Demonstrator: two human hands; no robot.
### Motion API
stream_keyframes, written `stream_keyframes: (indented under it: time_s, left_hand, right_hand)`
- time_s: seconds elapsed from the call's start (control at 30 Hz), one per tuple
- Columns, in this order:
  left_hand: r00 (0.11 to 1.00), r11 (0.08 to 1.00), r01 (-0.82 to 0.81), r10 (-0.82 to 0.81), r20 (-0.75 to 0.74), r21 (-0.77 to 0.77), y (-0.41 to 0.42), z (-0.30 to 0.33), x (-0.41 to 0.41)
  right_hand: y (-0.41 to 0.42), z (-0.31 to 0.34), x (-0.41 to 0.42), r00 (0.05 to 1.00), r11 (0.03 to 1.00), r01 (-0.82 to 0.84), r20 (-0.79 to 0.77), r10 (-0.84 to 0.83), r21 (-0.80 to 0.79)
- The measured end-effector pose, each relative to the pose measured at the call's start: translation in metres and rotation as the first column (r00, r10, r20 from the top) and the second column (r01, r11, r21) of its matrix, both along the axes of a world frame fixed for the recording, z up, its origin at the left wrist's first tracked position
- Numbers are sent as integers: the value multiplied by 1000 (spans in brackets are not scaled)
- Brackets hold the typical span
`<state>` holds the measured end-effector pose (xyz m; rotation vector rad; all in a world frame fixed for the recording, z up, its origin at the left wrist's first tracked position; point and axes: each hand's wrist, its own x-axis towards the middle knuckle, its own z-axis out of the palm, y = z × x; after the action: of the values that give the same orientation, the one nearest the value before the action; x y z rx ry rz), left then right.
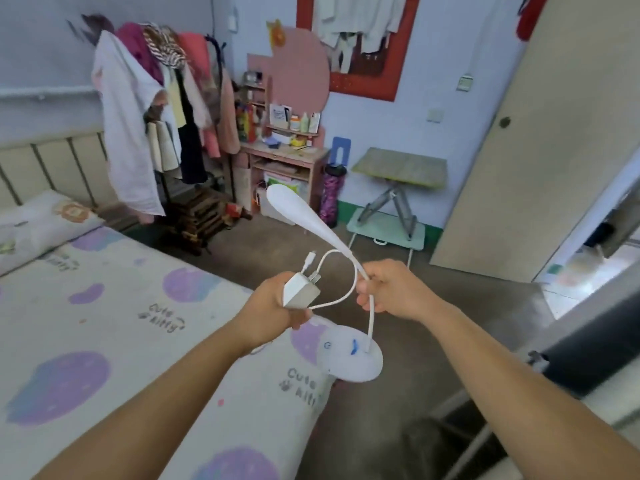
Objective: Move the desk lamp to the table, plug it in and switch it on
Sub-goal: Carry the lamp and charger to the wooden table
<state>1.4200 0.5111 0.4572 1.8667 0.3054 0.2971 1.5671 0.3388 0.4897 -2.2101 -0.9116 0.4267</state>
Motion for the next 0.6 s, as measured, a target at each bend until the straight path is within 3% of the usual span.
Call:
stream_keyframes:
  time_s: [0.2, 0.43, 0.6]
  left_hand:
    - [994, 994, 108, -108, -2, 1, -3, 15, 201]
    - [982, 981, 188, -189, -18, -47, -3, 17, 386]
    - [976, 975, 215, -213, 35, -61, 23, 9, 536]
  right_hand:
    - [-18, 15, 178, 995, 996, 88, 37, -87, -12]
    - [-21, 17, 346, 979, 981, 190, -76, -187, 35]
    - [1, 6, 487, 970, 969, 237, -74, -232, 62]
